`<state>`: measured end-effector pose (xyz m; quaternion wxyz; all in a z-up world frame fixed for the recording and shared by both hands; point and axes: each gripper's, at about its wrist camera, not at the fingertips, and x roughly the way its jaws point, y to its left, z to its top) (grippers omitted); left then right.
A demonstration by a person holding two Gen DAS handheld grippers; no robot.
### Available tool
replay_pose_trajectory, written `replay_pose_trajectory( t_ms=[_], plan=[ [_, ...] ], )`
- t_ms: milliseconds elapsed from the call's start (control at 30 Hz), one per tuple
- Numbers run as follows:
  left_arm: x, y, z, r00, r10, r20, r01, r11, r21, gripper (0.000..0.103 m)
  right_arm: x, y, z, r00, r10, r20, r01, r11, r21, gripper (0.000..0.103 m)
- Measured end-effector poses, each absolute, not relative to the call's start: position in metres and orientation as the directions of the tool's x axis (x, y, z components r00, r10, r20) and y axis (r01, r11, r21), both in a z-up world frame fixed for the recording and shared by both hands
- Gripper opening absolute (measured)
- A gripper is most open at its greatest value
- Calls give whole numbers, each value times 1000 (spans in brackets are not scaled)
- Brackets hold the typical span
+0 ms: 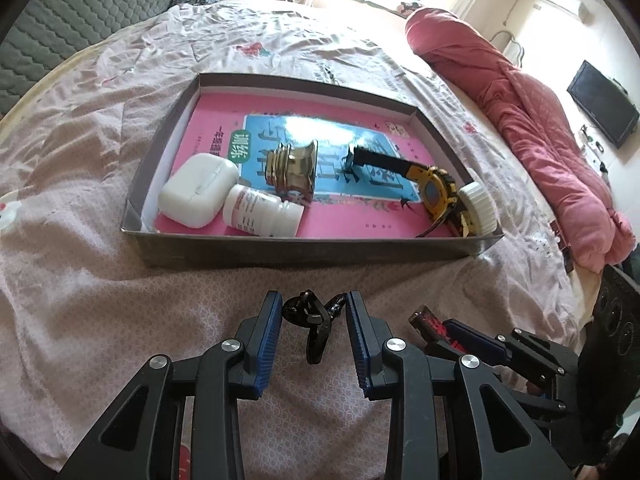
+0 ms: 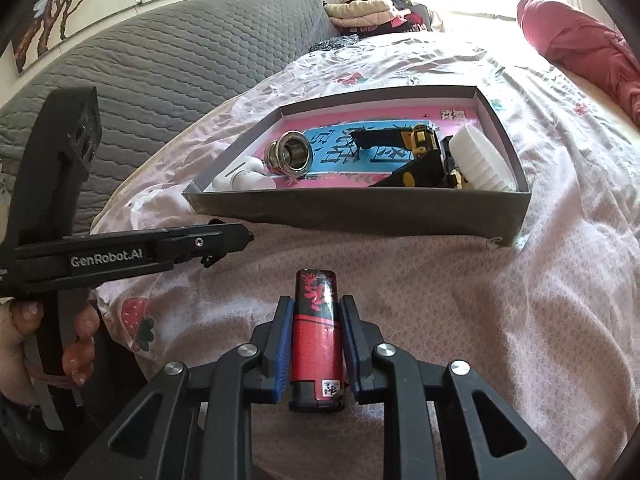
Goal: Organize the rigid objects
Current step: 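Carry the black clip with the left tool toward the box while the right carries the lighter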
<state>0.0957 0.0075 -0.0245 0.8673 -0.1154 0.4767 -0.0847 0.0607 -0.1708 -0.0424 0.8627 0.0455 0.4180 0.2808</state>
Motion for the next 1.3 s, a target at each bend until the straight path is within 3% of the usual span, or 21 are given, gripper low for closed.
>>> replay_pose_trajectory(
  t_ms=[633, 1300],
  plan=[
    [93, 24, 11, 625, -208, -752, 35, 970, -240, 33, 62, -179, -4, 636, 562, -529, -453, 826, 334, 23],
    [104, 22, 28, 676, -174, -716, 52, 980, -190, 33, 74, -189, 7, 727, 485, -487, -376, 874, 309, 23]
  ],
)
